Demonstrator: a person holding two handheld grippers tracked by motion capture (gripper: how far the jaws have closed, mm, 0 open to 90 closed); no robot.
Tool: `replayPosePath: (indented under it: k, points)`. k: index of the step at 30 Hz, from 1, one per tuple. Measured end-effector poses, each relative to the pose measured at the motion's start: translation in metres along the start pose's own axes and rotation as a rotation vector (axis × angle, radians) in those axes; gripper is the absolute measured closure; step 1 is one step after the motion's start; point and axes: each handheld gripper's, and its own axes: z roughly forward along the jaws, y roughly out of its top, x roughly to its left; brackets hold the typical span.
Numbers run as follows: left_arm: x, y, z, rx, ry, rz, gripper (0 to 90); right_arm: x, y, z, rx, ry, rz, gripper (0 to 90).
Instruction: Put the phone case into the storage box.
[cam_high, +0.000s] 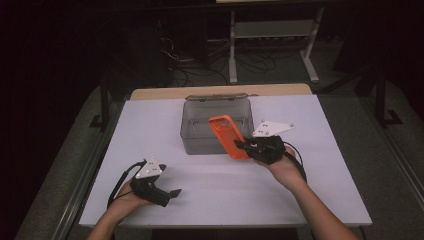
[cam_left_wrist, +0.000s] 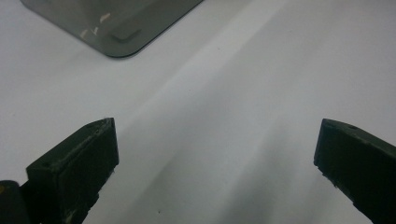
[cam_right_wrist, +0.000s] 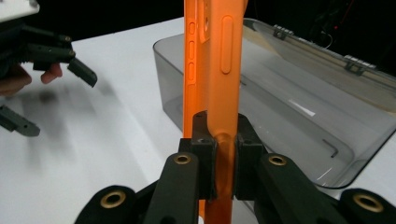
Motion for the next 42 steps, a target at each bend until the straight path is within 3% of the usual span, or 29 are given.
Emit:
replayPosePath:
  k: [42]
  points:
    - [-0.001, -0.001, 0.001, -0.005, -0.012, -0.009, 0.0, -0.021, 0.046, -0.005, -0.057, -0.054, 0.005, 81.2]
